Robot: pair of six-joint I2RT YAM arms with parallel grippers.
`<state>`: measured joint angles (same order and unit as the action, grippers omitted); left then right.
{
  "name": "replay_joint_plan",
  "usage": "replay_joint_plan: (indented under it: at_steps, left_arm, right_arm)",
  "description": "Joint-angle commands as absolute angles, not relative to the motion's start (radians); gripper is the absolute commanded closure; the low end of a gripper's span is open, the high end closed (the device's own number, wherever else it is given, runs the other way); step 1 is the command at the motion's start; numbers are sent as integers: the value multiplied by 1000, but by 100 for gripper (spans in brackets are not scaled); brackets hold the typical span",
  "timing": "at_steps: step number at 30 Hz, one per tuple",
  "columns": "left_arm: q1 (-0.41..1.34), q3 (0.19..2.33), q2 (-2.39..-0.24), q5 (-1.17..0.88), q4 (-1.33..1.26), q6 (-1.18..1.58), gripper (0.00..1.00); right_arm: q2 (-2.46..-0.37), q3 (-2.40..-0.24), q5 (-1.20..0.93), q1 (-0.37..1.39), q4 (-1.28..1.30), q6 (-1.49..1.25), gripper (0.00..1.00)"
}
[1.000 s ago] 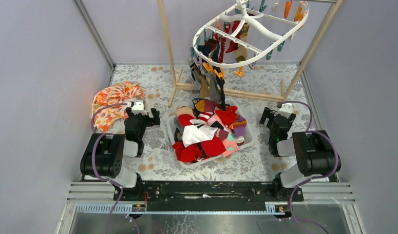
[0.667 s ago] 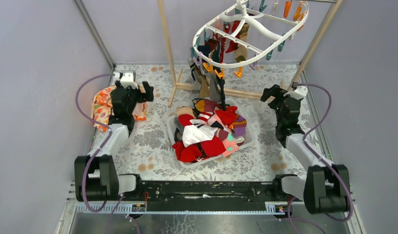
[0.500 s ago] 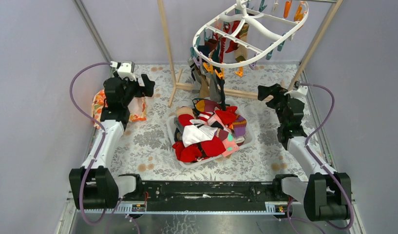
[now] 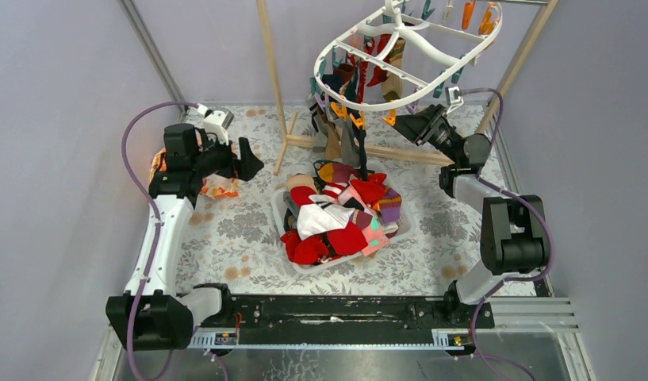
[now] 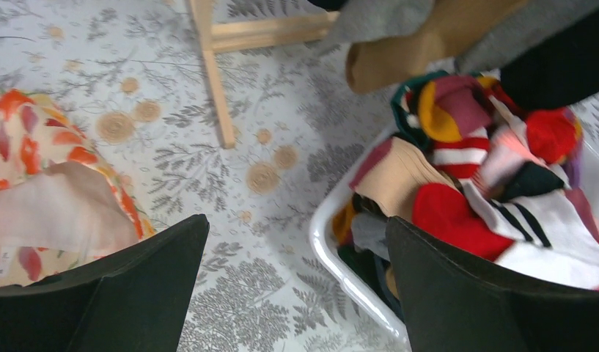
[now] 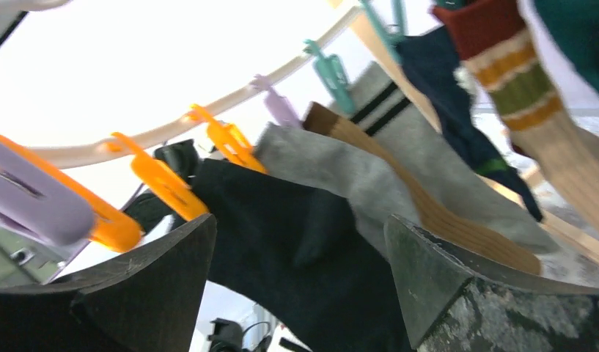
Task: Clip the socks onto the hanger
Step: Open the clamp at the hanger.
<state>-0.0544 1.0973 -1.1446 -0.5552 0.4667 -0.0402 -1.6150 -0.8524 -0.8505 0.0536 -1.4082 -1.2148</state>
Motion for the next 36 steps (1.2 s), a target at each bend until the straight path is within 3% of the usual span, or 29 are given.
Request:
replay_joint_plan:
  at_steps: [1,15,26,29,36]
  left_arm:
    - [-59,1123,-1096,-694,585,-115,1]
    - [-58,1168,-1097,-746,670,-172,1]
    - [-56,1181,-1105,-750,673,-186,1]
    - [-55,1187,-1102,-752,673,-184,1]
    - [-51,1197,-1094,-755,673,-179,1]
  right_arm:
    - [-1616,-966,-991,79,-1720,-1406,9]
    - [-1530,-976,-966,93,-1720,-1416,24]
    - [-1431,-780,-877,117,-1718,-1343,20]
    - [-1421,-745,-822,152,-1702,-1300,14]
    - [-1270,-653,-552,326,-1391,-897,10]
